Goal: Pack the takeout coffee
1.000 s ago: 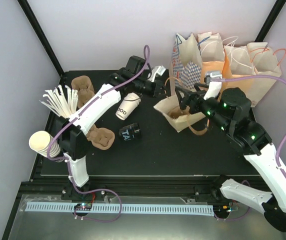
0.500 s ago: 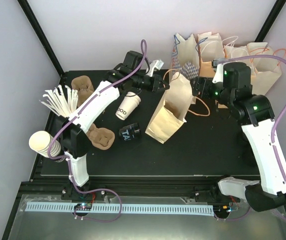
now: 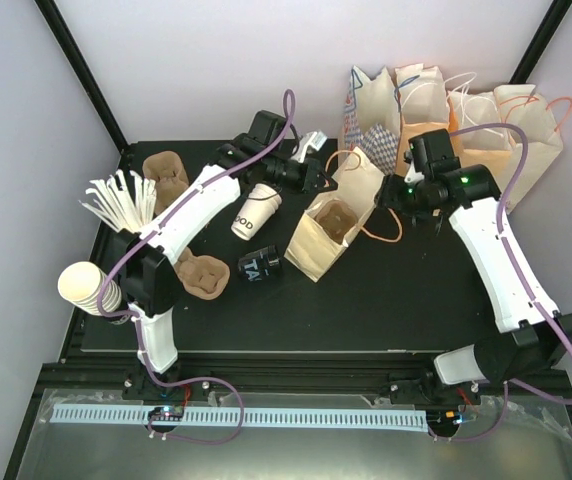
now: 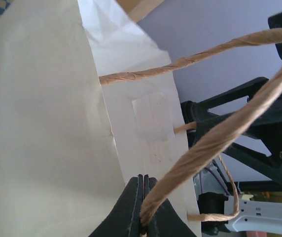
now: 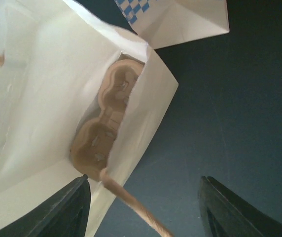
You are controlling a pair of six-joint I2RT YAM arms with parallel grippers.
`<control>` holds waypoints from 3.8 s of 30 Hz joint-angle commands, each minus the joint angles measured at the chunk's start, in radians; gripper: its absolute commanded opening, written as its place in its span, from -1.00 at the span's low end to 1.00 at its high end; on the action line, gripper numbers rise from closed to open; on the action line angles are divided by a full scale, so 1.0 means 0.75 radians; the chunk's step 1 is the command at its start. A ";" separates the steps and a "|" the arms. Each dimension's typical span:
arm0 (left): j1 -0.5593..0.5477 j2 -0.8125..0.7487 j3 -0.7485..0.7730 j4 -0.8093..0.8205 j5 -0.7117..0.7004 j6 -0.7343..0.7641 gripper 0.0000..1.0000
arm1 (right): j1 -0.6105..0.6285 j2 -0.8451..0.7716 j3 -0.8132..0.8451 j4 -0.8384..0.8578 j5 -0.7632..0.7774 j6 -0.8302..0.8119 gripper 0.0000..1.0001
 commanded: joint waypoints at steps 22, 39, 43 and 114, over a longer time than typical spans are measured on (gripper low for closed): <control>-0.032 -0.281 -0.331 0.433 0.304 -0.101 -0.97 | -0.007 -0.487 -0.617 0.230 -0.242 0.174 -0.09; -0.165 -0.349 -0.478 0.361 0.320 0.020 -0.97 | -0.005 -0.867 -1.043 0.140 -0.396 0.244 -0.14; -0.162 -0.312 -0.411 0.285 0.202 -0.005 -0.97 | -0.006 -0.844 -0.894 0.164 -0.274 0.228 -0.31; 0.385 0.494 0.168 -0.645 -0.576 0.758 0.98 | -0.227 0.118 0.290 -0.074 -0.157 -0.129 0.49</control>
